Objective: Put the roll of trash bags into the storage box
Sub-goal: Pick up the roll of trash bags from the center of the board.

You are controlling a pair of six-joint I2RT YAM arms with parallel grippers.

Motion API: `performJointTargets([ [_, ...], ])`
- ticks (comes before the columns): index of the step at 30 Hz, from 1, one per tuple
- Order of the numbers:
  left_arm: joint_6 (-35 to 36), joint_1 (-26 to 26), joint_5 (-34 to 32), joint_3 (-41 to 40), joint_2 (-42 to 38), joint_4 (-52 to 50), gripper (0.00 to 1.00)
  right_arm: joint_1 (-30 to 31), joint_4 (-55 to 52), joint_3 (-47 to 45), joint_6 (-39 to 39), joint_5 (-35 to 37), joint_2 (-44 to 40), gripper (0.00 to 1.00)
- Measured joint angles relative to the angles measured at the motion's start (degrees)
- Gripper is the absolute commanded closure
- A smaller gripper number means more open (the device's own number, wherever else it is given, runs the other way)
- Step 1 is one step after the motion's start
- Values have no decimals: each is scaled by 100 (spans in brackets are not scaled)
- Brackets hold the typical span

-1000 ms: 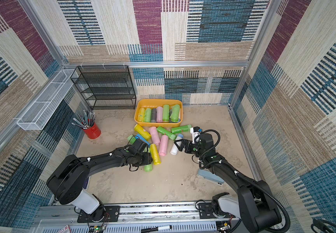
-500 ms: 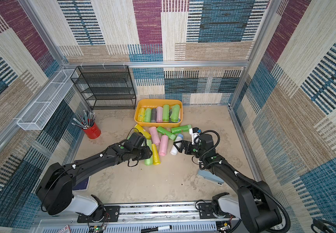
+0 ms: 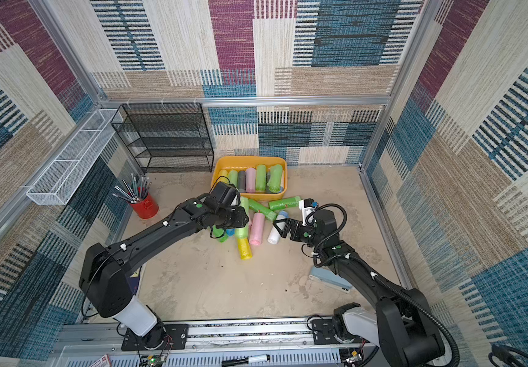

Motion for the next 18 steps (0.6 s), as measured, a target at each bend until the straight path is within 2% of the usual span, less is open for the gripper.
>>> performJointTargets([
  [9, 483, 551, 236, 1832, 1322, -595, 70, -2, -140, 258, -101, 564, 315, 1],
  [18, 951, 944, 695, 4315, 3128, -935, 74, -35, -188, 393, -98, 748, 656, 1],
])
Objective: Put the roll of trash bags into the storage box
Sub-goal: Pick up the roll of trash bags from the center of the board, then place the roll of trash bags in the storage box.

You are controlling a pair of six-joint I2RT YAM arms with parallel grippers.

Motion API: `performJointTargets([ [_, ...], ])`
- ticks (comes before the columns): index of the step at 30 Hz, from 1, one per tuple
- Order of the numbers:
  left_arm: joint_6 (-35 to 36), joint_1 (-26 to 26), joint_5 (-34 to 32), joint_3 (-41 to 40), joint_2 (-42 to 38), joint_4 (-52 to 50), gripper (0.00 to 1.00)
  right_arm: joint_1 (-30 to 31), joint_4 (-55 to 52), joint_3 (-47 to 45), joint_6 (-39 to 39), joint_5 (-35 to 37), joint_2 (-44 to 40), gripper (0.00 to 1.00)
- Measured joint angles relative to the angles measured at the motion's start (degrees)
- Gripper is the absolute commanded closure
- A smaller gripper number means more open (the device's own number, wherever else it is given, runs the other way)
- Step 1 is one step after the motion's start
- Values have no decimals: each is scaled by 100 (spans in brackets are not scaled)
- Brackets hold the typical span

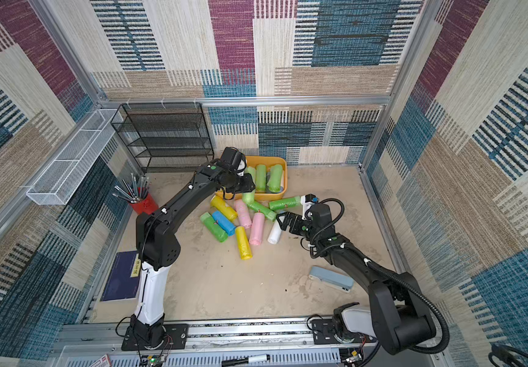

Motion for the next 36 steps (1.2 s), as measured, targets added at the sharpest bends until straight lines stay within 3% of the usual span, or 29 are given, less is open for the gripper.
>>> performJointTargets([
  [13, 245, 122, 131, 2107, 1628, -111, 73, -70, -109, -249, 146, -22, -66, 0],
  [22, 157, 275, 435, 1803, 1950, 1043, 75, -79, -142, -433, 210, -15, -195, 1],
  [27, -68, 374, 780, 1742, 2212, 1851, 71, -79, -175, -501, 282, -7, -214, 1],
  [31, -269, 369, 1043, 1742, 2448, 2352, 64, -79, -166, -503, 308, -9, -107, 2],
  [35, -476, 365, 1268, 1753, 2686, 2697, 41, -79, -160, -490, 326, -28, 39, 2],
  [36, -586, 369, 1329, 1768, 2736, 2732, 29, -79, -160, -487, 330, -37, 68, 2],
])
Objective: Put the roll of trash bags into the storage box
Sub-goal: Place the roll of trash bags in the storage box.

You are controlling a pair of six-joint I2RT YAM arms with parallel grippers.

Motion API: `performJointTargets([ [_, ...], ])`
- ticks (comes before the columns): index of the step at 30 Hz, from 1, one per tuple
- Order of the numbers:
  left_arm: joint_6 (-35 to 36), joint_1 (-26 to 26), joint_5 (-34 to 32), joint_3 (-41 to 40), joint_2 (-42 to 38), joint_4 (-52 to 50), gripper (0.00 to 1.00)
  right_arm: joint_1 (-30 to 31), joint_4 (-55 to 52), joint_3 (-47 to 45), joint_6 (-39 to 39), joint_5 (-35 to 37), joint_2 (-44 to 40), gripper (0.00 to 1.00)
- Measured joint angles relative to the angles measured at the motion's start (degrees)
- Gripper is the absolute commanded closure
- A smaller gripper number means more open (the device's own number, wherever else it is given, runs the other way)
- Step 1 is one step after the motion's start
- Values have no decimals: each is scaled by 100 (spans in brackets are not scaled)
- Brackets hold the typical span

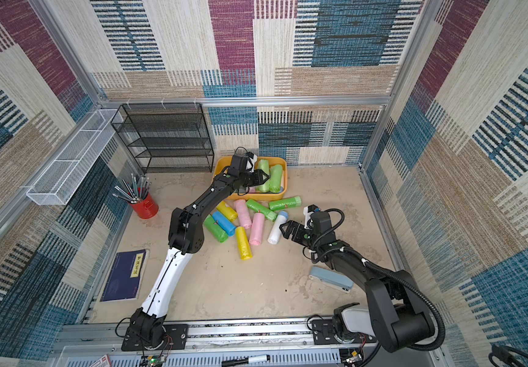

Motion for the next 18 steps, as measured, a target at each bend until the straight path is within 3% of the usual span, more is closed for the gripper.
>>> performJointTargets([
  [1, -22, 2, 31, 11, 35, 17, 9, 0, 0, 4, 13, -22, 24, 2],
  [2, -22, 9, 120, 15, 44, 66, 1, 0, 0, 7, 15, -31, 42, 2],
  [18, 461, 7, 127, -608, -986, 52, 1, 0, 101, 94, 125, -197, 177, 1],
])
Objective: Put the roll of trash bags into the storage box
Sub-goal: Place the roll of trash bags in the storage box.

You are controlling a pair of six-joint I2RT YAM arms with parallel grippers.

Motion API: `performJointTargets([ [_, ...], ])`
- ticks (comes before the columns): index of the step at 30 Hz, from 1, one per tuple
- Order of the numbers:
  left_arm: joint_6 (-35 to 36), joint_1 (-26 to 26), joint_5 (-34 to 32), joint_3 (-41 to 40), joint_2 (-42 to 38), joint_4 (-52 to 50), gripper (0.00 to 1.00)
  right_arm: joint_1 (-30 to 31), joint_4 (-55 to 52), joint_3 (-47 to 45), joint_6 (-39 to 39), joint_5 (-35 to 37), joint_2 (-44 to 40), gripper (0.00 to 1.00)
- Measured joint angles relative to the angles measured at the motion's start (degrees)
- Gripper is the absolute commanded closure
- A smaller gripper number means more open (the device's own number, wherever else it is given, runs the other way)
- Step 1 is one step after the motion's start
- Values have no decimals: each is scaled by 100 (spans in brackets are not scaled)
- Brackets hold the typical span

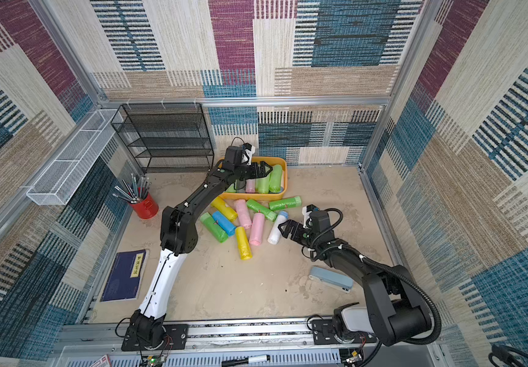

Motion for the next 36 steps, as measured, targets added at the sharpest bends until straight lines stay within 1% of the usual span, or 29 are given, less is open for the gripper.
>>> performJointTargets([
  [3, 133, 0, -20, -214, -262, -109, 1, 0, 57, -2, 63, -101, 0, 1],
  [8, 409, -4, -205, -1078, -1058, -203, 2, 0, 374, -201, 284, -387, -68, 1],
  [9, 468, -7, -332, -1272, -1255, -223, 2, 0, 415, -232, 328, -428, -76, 1],
  [13, 789, -46, -850, -2264, -2238, -175, 1, 0, 448, -227, 389, -546, -125, 1],
  [18, 1049, -70, -1215, -3696, -3501, 216, 1, 0, 374, -153, 393, -538, -348, 1],
  [20, 1128, -68, -1294, -4256, -3989, 365, 2, 0, 155, 28, 247, -487, -402, 1],
  [22, 1189, -63, -1434, -4828, -4513, 485, 1, 11, -116, 304, 48, -267, -422, 1],
  [28, 1316, -59, -1934, -6234, -5963, 846, 1, 9, -774, 868, -417, 173, -424, 1],
  [32, 1311, -70, -2221, -7073, -6723, 968, 1, 9, -970, 1067, -588, 387, -378, 1],
  [36, 1287, -66, -2546, -7650, -7259, 949, 2, 9, -1069, 1117, -603, 468, -236, 1],
])
